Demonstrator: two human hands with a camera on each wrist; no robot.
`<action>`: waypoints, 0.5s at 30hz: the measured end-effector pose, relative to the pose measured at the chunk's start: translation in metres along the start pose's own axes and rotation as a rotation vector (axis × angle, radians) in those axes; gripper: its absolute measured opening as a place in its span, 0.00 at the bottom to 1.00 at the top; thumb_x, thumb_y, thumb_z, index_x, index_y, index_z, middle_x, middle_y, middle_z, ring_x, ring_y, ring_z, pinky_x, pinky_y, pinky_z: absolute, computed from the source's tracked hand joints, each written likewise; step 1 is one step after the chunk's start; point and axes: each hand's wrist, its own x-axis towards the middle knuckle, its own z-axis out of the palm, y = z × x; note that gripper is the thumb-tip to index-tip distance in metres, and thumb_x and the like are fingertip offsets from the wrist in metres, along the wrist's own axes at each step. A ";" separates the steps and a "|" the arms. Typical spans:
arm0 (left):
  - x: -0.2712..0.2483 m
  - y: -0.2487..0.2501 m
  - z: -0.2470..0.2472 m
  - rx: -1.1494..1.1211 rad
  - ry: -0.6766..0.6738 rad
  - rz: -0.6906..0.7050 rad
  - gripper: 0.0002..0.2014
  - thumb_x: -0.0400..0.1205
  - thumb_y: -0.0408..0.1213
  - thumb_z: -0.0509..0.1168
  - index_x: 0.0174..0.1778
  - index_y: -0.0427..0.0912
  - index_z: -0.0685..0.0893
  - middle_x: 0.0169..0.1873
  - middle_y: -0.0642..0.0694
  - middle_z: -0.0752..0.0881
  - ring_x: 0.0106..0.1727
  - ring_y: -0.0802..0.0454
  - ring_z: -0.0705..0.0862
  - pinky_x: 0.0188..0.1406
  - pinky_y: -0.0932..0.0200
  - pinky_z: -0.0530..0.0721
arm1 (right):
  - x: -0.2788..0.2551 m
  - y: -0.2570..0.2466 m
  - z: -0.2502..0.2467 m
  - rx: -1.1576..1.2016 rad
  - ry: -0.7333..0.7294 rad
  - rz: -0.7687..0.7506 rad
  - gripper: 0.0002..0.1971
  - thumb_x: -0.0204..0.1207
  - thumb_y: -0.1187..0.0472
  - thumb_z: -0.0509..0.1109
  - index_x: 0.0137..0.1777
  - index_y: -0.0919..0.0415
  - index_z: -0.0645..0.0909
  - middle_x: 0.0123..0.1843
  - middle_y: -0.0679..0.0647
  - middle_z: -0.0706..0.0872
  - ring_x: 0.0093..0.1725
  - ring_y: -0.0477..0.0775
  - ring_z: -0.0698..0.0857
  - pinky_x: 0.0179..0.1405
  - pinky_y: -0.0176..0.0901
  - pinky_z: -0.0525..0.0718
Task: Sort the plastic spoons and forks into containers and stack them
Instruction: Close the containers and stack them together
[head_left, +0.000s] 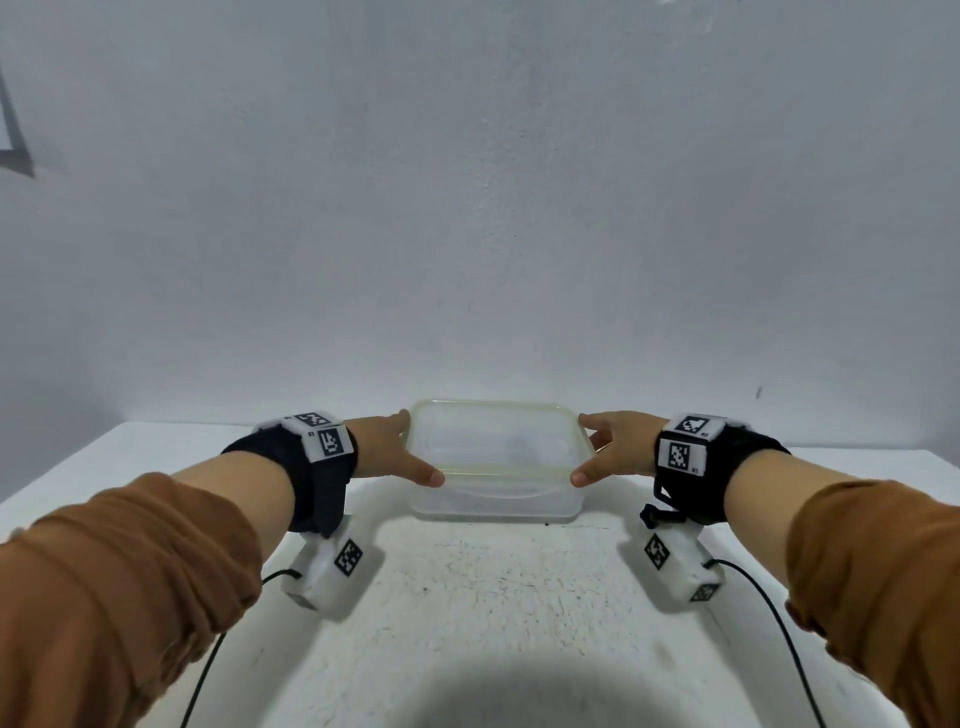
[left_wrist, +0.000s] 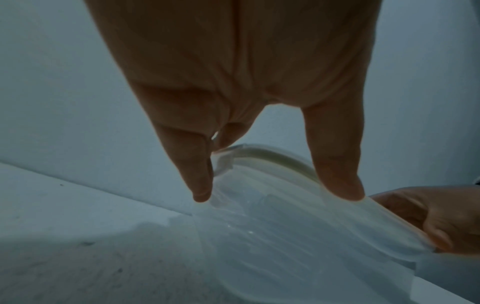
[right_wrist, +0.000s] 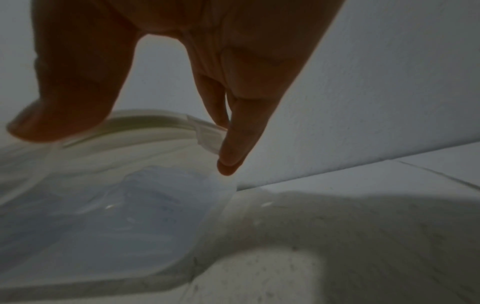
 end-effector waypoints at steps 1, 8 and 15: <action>0.005 0.000 0.001 -0.007 -0.004 -0.006 0.44 0.71 0.58 0.72 0.78 0.45 0.60 0.69 0.48 0.76 0.68 0.47 0.75 0.68 0.53 0.71 | 0.006 0.002 0.000 0.007 -0.004 0.001 0.48 0.60 0.46 0.82 0.80 0.50 0.63 0.69 0.49 0.80 0.69 0.53 0.78 0.74 0.52 0.69; 0.029 0.000 0.008 0.004 -0.021 -0.047 0.48 0.72 0.59 0.71 0.81 0.43 0.54 0.73 0.47 0.73 0.71 0.47 0.73 0.70 0.54 0.70 | 0.035 0.006 0.003 0.006 -0.022 -0.032 0.44 0.59 0.47 0.83 0.76 0.49 0.70 0.65 0.48 0.83 0.64 0.51 0.81 0.70 0.49 0.72; 0.042 -0.004 0.006 -0.050 -0.032 -0.058 0.47 0.72 0.58 0.71 0.81 0.44 0.55 0.73 0.48 0.73 0.71 0.47 0.73 0.72 0.51 0.69 | 0.050 0.008 0.002 0.034 -0.028 -0.002 0.52 0.58 0.46 0.82 0.81 0.50 0.61 0.70 0.49 0.80 0.68 0.52 0.78 0.74 0.51 0.69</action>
